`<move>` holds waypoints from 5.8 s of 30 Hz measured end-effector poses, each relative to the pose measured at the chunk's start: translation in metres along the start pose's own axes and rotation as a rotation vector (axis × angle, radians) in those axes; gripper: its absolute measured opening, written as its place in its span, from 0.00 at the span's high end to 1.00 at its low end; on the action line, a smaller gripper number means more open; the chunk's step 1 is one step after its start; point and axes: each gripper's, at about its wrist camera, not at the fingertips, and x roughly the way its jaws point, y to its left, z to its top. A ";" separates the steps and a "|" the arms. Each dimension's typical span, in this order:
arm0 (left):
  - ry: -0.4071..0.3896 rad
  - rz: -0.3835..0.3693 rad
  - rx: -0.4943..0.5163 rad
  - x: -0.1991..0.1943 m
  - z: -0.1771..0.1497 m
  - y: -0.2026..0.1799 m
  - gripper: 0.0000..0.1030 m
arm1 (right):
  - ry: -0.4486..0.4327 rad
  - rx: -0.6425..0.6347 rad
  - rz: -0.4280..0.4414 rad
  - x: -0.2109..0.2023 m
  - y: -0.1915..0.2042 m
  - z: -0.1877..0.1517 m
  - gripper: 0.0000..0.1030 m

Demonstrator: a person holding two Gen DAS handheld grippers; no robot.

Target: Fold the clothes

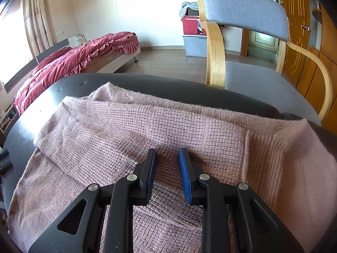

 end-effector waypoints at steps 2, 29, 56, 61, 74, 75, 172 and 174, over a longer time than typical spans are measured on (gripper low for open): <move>0.023 -0.098 -0.079 0.013 0.011 -0.016 0.70 | 0.000 0.001 0.002 0.000 0.000 0.000 0.75; 0.252 -0.310 0.176 0.024 -0.034 -0.023 0.64 | -0.001 0.003 0.004 0.001 -0.002 0.002 0.75; 0.257 -0.400 0.258 0.005 -0.064 -0.073 0.62 | -0.004 0.032 0.034 -0.003 -0.011 0.001 0.75; 0.305 -0.435 0.309 -0.018 -0.074 -0.058 0.62 | -0.002 0.020 0.027 -0.004 -0.010 0.002 0.75; 0.038 -0.197 -0.120 0.055 0.048 -0.067 0.62 | -0.002 0.014 0.021 -0.005 -0.007 0.002 0.75; 0.049 -0.198 -0.145 0.070 0.051 -0.073 0.62 | -0.002 0.015 0.022 -0.005 -0.007 0.002 0.75; 0.113 -0.452 -0.537 0.152 0.012 -0.023 0.62 | -0.200 1.025 -0.629 -0.339 -0.365 -0.277 0.46; 0.113 -0.452 -0.536 0.153 0.011 -0.023 0.62 | -0.198 0.979 -0.625 -0.334 -0.365 -0.270 0.46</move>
